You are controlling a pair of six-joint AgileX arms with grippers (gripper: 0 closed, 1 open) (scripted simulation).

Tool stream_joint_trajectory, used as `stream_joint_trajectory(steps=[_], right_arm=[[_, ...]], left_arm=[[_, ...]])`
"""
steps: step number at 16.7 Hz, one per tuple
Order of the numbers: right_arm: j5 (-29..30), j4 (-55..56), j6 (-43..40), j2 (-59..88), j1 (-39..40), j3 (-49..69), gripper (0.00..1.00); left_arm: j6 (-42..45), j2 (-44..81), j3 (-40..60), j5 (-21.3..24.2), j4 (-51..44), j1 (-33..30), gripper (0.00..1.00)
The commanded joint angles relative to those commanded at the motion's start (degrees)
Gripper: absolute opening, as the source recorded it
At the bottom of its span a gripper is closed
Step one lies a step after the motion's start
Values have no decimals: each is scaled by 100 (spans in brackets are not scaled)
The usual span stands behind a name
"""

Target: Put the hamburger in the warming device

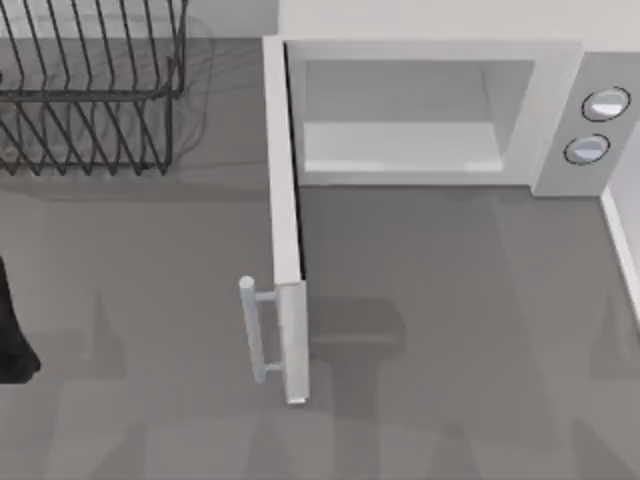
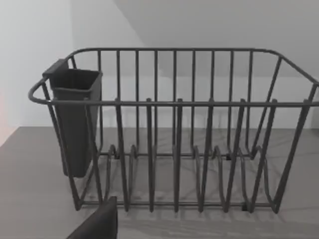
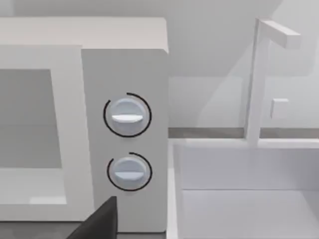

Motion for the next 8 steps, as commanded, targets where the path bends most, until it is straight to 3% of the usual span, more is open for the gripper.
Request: stream_joint_trajectory(steps=[4, 8], right_arm=[[4, -149, -190, 185, -76, 136, 100], [3, -922, -1287, 1230, -441, 805, 100]], left_arm=[[0, 0, 0, 0, 0, 0, 100], [0, 0, 0, 0, 0, 0, 100]])
